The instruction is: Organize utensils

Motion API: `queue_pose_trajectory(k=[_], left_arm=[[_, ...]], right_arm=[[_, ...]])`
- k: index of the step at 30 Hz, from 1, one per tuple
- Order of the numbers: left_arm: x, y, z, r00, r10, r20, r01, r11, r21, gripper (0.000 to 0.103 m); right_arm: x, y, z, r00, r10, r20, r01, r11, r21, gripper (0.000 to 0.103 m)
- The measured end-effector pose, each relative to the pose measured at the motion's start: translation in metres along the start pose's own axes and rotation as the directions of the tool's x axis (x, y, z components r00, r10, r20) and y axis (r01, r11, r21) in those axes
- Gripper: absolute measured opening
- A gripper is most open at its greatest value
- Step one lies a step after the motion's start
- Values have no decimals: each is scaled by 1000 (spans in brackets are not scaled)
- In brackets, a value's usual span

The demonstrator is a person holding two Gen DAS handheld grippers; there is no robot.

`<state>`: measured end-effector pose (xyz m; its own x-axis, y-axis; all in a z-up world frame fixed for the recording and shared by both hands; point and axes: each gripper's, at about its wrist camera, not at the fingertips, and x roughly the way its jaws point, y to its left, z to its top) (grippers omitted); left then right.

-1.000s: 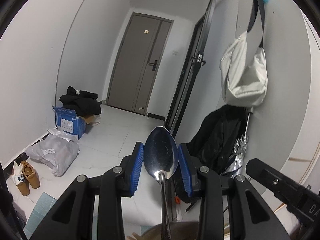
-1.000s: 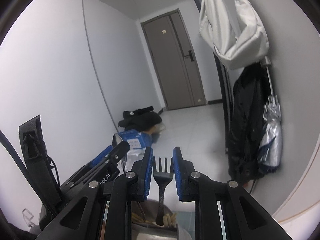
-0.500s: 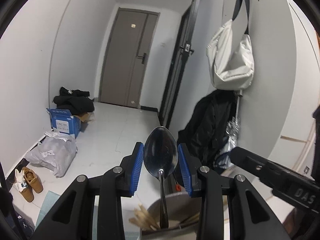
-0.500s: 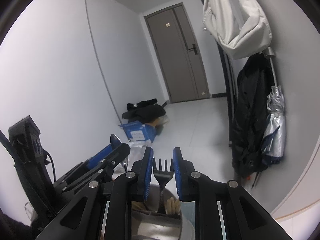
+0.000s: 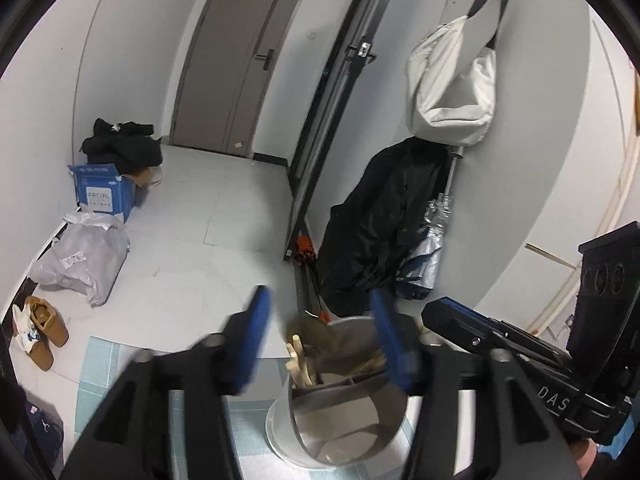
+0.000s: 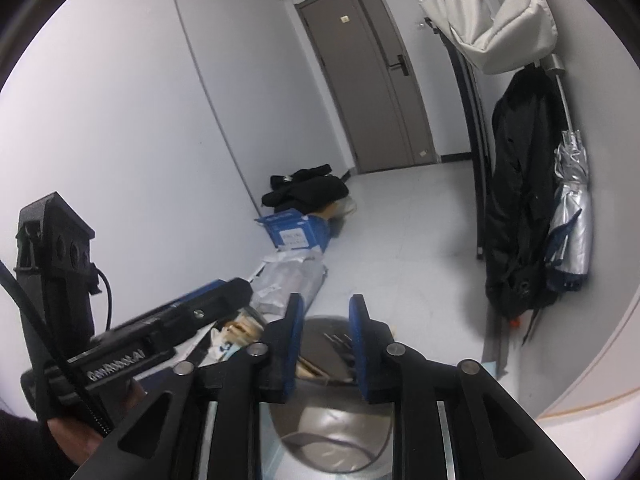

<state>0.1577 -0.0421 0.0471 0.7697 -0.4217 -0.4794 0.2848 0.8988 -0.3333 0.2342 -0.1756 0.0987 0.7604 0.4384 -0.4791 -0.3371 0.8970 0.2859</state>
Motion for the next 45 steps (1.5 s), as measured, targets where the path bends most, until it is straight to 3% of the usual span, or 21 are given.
queue_pose_trajectory(k=[3, 6, 9, 13, 16, 27, 34, 45], left_arm=[[-9, -3, -2, 1000, 23, -8, -23, 1000, -9, 62], [-16, -1, -2, 997, 77, -25, -78, 996, -35, 72], [-31, -7, -2, 990, 138, -11, -138, 990, -31, 84], [-53, -16, -3, 983, 180, 25, -179, 984, -20, 92], [-66, -23, -5, 975, 217, 56, -217, 976, -10, 101], [-87, -26, -19, 956, 283, 80, -284, 959, -2, 102], [-94, -30, -29, 947, 306, 97, -309, 951, 17, 102], [-102, -33, -35, 949, 289, 126, -292, 956, 9, 102]], right_arm=[[-14, 8, -4, 1000, -12, 23, 12, 1000, -15, 43], [-31, 11, -9, 999, -36, 40, 36, 999, 0, 45], [-47, 16, -14, 997, -57, 59, 57, 998, -1, 49], [-70, 27, -25, 994, -66, 91, 70, 997, -38, 65], [-86, 35, -33, 991, -71, 109, 78, 995, -57, 68], [-115, 48, -50, 986, -69, 148, 79, 995, -61, 84], [-123, 53, -59, 984, -63, 166, 75, 995, -72, 86], [-127, 54, -61, 984, -59, 167, 72, 995, -76, 86]])
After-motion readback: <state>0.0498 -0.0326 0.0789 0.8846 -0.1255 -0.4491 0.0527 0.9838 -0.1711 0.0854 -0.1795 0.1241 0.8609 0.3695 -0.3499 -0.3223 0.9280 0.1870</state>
